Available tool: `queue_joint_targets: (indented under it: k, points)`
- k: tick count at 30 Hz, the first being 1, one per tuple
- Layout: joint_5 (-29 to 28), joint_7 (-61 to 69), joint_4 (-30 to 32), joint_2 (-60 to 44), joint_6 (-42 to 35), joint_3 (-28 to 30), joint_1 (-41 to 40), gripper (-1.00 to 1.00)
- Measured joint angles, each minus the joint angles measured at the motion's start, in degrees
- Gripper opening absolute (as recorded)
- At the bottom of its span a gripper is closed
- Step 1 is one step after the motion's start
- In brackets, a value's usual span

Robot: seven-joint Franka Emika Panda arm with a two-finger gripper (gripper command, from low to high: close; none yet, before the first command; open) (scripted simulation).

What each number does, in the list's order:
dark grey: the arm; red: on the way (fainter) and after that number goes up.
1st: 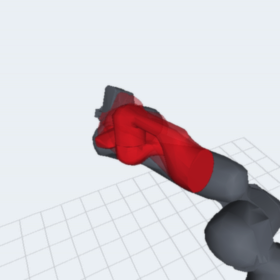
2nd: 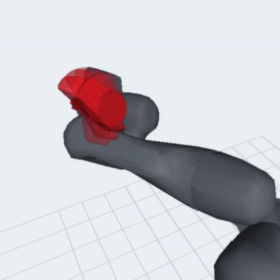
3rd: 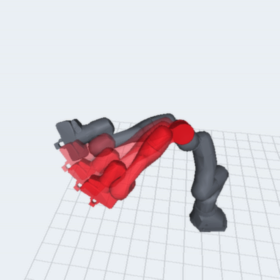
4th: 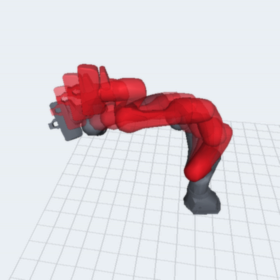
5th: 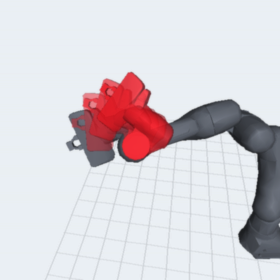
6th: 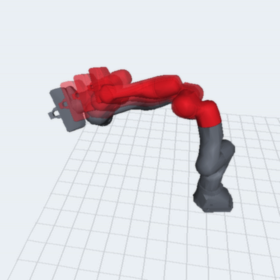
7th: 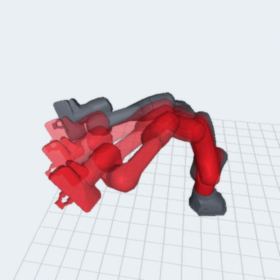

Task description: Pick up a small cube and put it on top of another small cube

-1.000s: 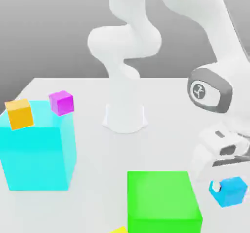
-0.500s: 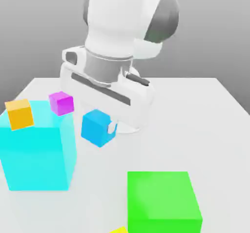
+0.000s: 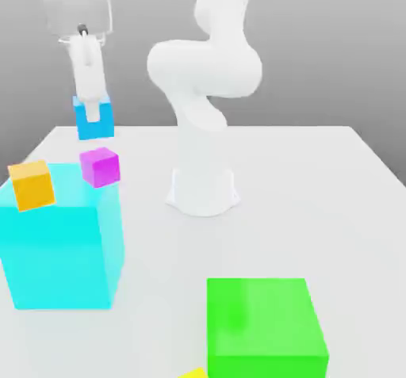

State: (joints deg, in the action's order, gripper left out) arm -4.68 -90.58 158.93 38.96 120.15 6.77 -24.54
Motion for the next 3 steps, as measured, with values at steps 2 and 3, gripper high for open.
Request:
queue_joint_targets:
  k: [2, 3]
  points:
    - [0.0, 0.0, 0.0, 0.0, 0.0, 0.0, 0.0, 1.0]
    - [0.0, 0.0, 0.0, 0.0, 0.0, 0.0, 0.0, 1.0]
